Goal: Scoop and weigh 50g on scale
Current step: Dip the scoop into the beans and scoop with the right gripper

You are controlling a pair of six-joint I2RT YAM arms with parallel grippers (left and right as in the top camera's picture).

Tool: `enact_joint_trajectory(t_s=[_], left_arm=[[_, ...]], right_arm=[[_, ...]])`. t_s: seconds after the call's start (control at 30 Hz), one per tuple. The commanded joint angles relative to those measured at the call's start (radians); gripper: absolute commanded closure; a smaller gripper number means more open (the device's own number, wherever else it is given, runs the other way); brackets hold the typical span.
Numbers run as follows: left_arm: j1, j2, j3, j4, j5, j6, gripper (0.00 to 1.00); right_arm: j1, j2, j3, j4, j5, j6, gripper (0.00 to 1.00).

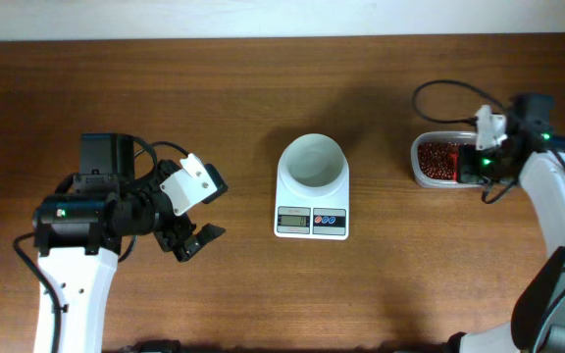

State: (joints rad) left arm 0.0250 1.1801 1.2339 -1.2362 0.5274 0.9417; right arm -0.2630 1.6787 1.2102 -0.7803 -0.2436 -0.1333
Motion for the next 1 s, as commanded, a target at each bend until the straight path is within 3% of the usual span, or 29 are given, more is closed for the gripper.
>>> enact_joint_trajectory(t_s=[0.0, 0.43, 0.7, 0.8, 0.97], left_arm=[[0.002, -0.006, 0.011, 0.002, 0.022, -0.014, 0.01], [0.002, -0.006, 0.011, 0.002, 0.022, -0.014, 0.01], [0.002, -0.006, 0.011, 0.002, 0.022, -0.014, 0.01], [0.002, -0.006, 0.011, 0.002, 0.022, -0.014, 0.01], [0.002, -0.006, 0.011, 0.002, 0.022, -0.014, 0.01]], right_arm=[[-0.085, 0.019, 0.006, -0.016, -0.196, 0.042, 0.96], [-0.221, 0.19, 0.004, -0.021, -0.583, 0.09, 0.96], [-0.38, 0.19, 0.004, -0.062, -0.644, 0.085, 0.96], [-0.402, 0.19, 0.004, -0.08, -0.771, 0.015, 0.96], [-0.399, 0.19, 0.004, -0.096, -0.804, -0.047, 0.96]])
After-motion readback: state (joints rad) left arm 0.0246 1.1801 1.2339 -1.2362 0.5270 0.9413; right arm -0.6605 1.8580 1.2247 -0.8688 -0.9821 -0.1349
